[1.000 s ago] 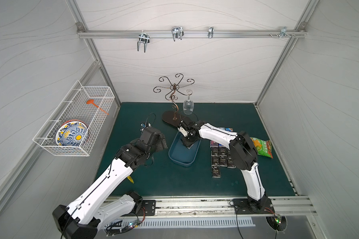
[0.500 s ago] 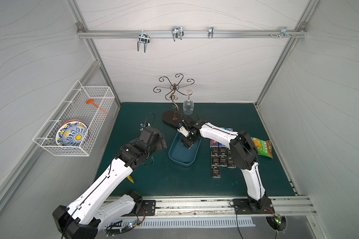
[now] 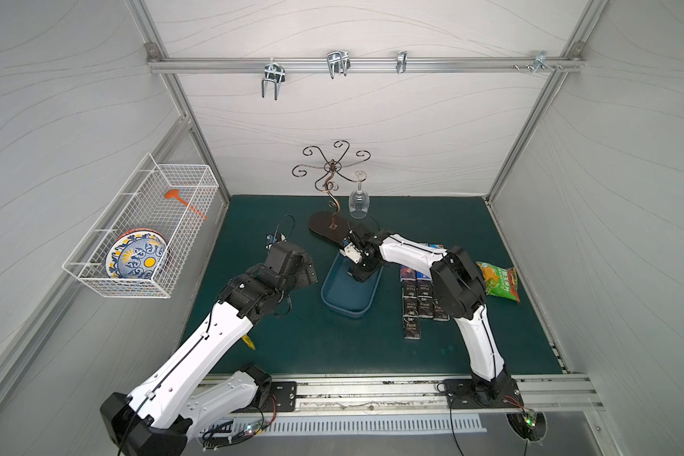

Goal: Take the pocket tissues out of the storage box
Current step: Pick up the pocket tissues from the storage box, then place the pocket tissues at the center of the board.

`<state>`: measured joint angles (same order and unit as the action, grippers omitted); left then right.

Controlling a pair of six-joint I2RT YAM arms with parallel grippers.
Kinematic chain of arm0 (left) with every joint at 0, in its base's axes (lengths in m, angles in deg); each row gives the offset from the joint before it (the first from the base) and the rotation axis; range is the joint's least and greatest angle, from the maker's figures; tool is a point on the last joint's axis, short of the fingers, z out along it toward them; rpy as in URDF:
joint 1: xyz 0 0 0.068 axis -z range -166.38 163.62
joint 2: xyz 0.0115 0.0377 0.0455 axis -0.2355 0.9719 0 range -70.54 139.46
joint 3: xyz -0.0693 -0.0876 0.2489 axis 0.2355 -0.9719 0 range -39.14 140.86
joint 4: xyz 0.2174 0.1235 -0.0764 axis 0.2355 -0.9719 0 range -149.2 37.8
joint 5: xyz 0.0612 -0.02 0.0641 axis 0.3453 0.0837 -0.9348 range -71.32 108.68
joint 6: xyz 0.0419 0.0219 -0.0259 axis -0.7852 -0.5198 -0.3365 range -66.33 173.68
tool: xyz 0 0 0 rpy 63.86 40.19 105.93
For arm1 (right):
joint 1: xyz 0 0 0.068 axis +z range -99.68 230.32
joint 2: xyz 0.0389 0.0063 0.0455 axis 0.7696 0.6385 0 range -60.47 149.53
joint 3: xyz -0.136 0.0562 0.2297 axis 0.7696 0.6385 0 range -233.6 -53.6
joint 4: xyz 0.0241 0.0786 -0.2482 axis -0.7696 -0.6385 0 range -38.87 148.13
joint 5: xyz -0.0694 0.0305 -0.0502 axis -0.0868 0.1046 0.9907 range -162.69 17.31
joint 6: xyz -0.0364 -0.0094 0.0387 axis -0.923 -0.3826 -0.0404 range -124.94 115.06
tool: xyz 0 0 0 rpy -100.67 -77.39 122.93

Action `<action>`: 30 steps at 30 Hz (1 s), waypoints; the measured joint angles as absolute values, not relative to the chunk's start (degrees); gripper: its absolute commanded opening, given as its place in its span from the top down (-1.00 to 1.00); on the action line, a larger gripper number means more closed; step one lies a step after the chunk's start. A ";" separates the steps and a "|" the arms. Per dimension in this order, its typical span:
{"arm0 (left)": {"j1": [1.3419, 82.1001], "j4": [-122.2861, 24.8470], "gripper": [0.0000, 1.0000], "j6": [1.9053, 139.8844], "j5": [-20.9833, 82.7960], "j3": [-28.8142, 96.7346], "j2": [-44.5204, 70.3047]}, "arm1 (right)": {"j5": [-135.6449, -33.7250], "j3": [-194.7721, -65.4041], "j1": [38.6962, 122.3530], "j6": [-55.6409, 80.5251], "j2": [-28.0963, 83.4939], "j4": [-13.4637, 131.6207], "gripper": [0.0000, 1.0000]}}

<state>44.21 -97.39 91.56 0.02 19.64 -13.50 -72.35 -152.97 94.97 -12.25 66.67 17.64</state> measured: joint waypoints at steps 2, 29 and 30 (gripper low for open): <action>44.10 -97.39 -0.87 91.56 0.02 19.64 -13.50 | -72.74 -152.97 94.97 -12.08 66.62 17.64 0.07; 43.40 -96.10 -0.86 91.96 2.14 18.57 -13.35 | -67.43 -106.22 91.49 17.34 8.44 12.79 0.09; 43.40 -95.99 -0.86 92.04 2.67 18.53 -13.26 | -67.10 -103.70 91.42 19.44 4.53 11.63 0.09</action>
<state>43.40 -95.99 92.04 2.67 18.53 -13.26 -67.10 -103.70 91.42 19.44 4.53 11.63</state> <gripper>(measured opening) 0.933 0.458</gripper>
